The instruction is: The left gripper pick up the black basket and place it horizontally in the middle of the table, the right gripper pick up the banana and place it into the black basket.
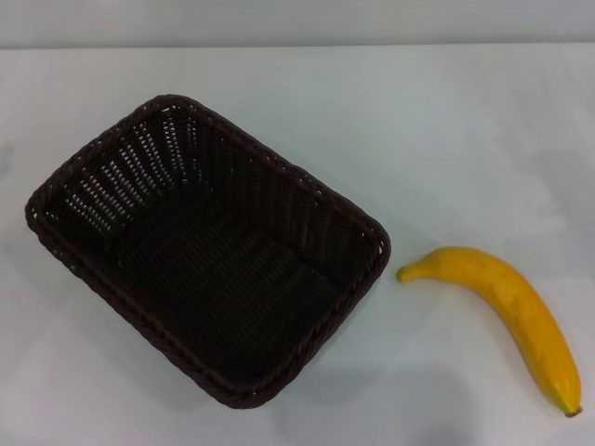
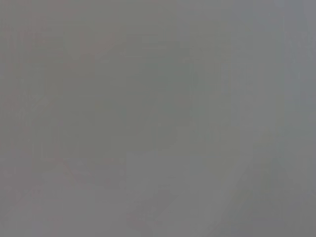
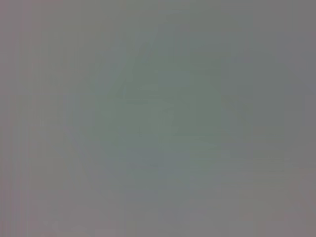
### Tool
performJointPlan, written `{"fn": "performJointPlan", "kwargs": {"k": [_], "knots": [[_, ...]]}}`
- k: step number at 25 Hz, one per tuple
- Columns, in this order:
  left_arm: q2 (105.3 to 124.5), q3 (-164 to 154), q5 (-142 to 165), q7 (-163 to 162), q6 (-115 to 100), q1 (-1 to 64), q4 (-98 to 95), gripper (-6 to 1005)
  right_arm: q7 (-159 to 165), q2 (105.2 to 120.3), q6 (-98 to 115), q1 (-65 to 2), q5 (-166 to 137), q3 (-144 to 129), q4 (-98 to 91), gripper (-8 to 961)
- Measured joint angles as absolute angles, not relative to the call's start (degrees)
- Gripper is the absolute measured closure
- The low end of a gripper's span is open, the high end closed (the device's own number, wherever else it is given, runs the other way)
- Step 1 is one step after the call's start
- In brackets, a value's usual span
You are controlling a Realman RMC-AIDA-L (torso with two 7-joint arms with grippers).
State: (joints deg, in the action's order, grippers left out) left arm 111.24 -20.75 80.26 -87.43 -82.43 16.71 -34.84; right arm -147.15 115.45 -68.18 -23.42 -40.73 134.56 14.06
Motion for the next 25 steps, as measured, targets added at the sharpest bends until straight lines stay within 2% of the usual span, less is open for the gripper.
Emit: {"fn": "performJointPlan", "kwargs": {"k": [8,14,16,20,25], "knots": [[102.91,-25.39,106.00,-118.26,-82.68,20.79,-50.92,205,-147.39,115.36,-67.62,-23.88,-40.54,134.56,14.20,87],[98.28,-38.52,113.52,-126.78,-84.26,24.92,-56.23,216,-147.64,115.39,-67.50,-24.16,-40.51,134.56,14.21,88],[97.73,-41.51,116.11,-127.32,-84.72,27.34,-56.51,219,-147.65,115.40,-67.49,-24.17,-40.50,134.56,14.19,88],[98.09,-45.41,121.78,-126.24,-85.09,32.62,-55.10,226,-147.65,115.47,-67.47,-24.26,-40.50,134.56,14.11,88],[99.74,-49.72,123.73,-122.69,-85.17,36.43,-50.36,234,-147.30,115.71,-67.40,-24.43,-40.51,134.31,14.07,88]]}}
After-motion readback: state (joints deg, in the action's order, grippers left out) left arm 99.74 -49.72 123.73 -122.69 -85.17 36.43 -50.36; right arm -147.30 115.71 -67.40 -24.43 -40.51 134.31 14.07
